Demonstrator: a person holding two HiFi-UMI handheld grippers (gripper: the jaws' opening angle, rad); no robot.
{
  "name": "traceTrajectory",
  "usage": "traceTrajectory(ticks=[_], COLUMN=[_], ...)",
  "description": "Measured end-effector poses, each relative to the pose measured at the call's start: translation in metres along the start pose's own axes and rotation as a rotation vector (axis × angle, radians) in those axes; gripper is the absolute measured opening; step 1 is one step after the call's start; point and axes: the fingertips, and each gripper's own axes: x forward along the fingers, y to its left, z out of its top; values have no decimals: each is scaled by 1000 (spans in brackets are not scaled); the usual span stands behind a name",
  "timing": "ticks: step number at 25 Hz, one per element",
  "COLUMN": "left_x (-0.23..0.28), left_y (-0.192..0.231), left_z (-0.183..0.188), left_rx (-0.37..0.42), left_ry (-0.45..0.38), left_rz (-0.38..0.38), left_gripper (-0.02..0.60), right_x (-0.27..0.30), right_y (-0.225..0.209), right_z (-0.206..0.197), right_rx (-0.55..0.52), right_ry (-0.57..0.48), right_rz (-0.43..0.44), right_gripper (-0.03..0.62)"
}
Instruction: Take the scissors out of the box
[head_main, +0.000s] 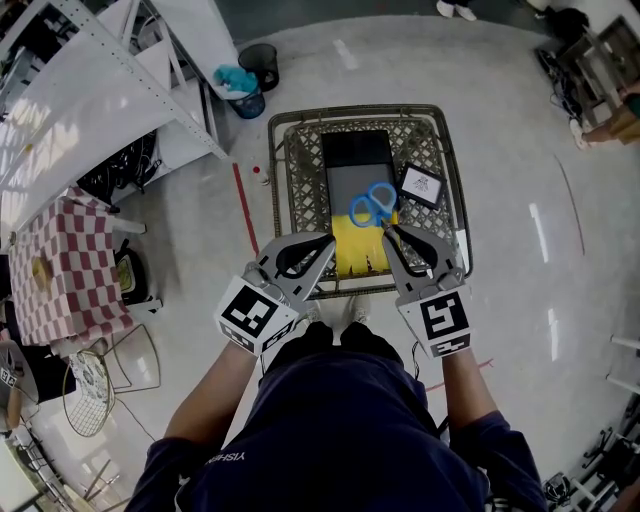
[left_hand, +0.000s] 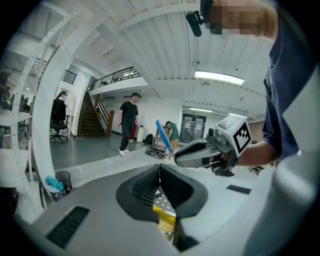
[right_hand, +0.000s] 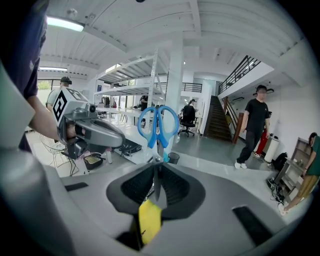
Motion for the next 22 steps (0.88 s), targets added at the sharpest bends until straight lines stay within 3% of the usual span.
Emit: traceTrajectory(ticks=[22], left_x=[3], left_y=[3], left_z=[-1], left_rx=[-9], left_ry=[1], left_rz=[12], left_gripper=[25], right_x=[7], right_y=[-2], right_z=[-5], right_rx=[-1], right_ry=[11], right_rz=[20], right_gripper=[69])
